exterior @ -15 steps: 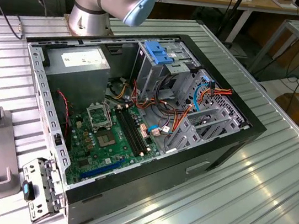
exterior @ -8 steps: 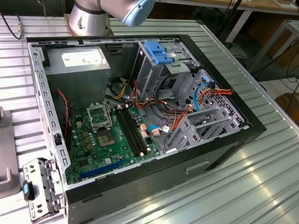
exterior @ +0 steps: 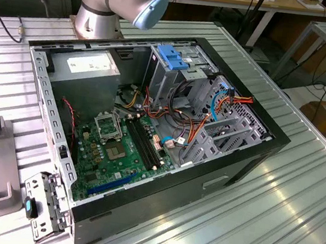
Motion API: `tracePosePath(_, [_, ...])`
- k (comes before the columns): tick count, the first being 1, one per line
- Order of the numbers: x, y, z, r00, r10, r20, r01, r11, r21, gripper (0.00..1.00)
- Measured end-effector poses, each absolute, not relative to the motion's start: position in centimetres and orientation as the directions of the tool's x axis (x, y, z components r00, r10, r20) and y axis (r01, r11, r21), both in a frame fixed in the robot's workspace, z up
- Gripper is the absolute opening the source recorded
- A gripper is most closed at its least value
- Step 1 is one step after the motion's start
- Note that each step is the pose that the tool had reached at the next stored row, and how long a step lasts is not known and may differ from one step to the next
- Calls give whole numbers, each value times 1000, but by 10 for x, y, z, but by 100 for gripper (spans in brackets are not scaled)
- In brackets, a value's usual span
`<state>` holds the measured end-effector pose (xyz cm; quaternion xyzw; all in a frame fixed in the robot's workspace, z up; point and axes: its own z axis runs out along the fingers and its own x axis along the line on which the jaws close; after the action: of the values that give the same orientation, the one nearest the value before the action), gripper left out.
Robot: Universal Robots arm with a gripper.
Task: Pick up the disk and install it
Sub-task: 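Reach for the disk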
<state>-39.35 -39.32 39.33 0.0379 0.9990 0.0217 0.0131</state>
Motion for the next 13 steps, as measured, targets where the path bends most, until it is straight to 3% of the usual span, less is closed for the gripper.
tracePosePath(13, [-436,-384,393,-997,76,-25,75,996,45,11])
